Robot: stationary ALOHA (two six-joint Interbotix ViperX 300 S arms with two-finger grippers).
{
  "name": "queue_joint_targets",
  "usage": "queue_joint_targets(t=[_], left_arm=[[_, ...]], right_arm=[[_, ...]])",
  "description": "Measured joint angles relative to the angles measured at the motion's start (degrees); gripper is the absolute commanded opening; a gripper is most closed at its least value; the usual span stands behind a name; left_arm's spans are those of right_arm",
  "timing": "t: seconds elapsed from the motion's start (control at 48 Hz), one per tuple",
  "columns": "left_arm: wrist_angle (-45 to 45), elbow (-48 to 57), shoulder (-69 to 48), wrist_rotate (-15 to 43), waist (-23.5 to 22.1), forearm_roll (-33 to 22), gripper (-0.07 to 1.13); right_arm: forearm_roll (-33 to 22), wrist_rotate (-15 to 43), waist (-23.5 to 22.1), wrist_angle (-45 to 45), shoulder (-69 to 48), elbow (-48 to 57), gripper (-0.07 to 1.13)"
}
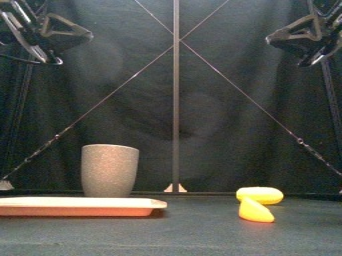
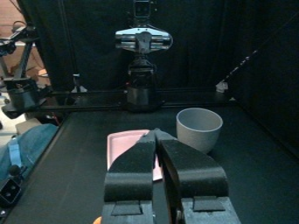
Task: Pick the corn then place it in the grey bowl
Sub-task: Pick the corn
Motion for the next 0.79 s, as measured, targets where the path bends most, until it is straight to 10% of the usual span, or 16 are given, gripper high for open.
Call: queue_joint_targets(t=[0.458, 0.792], left_arm=[[0.0, 0.9, -0.2, 0.1, 1.5, 0.0, -0.03], [-0.1, 0.8, -0.3, 0.1, 1.6, 0.0, -0.03]], right_arm=[[4.5, 6.7, -11.5, 18.7, 7.8, 1.3, 0.06], [4.7, 7.0, -18.5, 22.9, 16.2, -3.2, 0.45]])
